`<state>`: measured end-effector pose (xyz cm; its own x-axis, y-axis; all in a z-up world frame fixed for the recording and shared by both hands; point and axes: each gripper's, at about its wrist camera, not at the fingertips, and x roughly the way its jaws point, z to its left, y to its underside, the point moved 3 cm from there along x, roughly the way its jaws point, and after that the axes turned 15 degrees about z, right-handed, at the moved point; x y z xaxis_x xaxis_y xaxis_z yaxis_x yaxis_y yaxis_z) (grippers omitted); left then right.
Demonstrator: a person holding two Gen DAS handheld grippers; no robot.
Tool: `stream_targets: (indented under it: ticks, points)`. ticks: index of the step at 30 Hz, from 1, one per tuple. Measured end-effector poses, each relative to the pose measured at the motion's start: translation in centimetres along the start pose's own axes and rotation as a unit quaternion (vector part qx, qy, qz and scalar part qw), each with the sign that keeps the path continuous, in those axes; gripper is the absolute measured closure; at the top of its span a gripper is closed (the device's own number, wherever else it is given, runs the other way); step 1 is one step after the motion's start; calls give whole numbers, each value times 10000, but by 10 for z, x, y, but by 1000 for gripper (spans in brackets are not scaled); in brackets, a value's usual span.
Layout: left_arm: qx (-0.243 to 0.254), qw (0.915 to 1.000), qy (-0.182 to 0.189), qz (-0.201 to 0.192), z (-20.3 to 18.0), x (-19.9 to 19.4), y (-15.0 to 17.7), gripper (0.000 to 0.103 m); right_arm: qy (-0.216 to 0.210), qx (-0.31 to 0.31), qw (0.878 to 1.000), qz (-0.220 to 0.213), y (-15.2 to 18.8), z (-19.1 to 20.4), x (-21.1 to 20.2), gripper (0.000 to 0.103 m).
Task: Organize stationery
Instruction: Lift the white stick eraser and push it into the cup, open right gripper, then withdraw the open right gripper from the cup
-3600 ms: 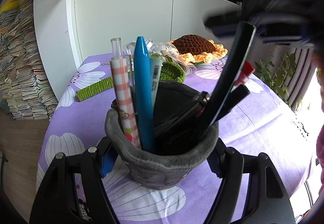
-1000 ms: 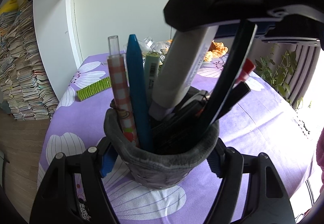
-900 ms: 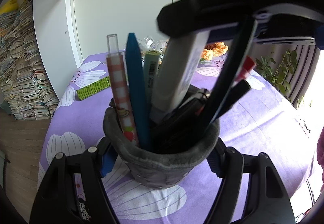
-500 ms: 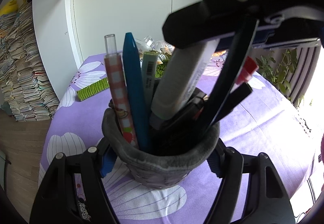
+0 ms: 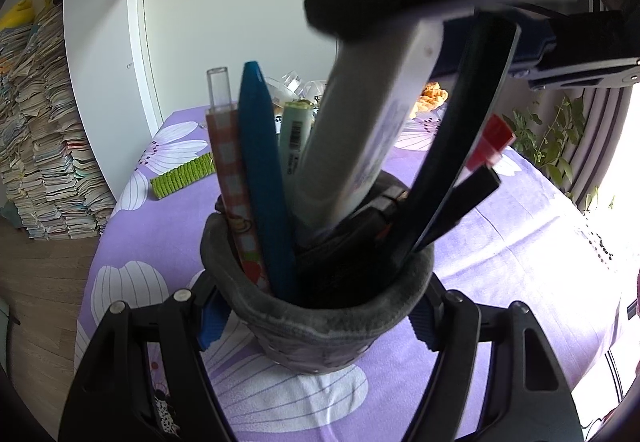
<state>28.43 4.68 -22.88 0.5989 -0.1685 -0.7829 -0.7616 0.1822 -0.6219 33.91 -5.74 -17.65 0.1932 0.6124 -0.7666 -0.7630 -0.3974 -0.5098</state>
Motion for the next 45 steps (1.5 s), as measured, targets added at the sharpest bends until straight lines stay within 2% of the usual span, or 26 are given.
stream_targets:
  ticks: [3,7,13,16,19,20,22,25,30,36,41,43,45]
  points:
    - [15,10000,-17,5,0,0,0,30,-74,-5,9999,-123,-1,0,-4,74]
    - [39,10000,-27,1,-3,0,1,30,347,-211,9991,-109,1,4,4,74]
    - [59,10000,-38,-5,-4,0,0,30,384,-314,9987,-82,0,7,8,74]
    - [56,10000,-28,2,-5,1,1,30,266,-297,9992,5,2,6,6,74]
    - [35,10000,-4,8,-6,1,1,30,-251,-113,9995,120,3,0,3,71]
    - [44,10000,-22,1,-7,1,1,30,-444,-10,9990,103,2,-3,0,69]
    - [48,10000,-29,1,-7,0,1,30,-526,74,9986,-84,2,-6,-11,68]
    - [41,10000,-23,2,-8,0,1,30,-269,62,9989,-384,3,-7,-24,68]
    - [48,10000,-41,-4,-8,0,1,30,-58,238,9986,-461,15,-19,-31,67]
    - [63,9999,-98,-13,-8,-2,1,29,289,623,9964,-489,57,-53,-33,67]
    - [66,9998,-173,-80,-10,-6,-1,28,609,1058,9902,-683,95,-82,-42,67]
    - [78,9996,-248,-119,-10,-9,-3,25,735,1209,9873,-723,105,-91,-43,67]
    - [93,9992,-346,-188,-10,-12,-3,17,946,1276,9849,-693,112,-96,-42,67]
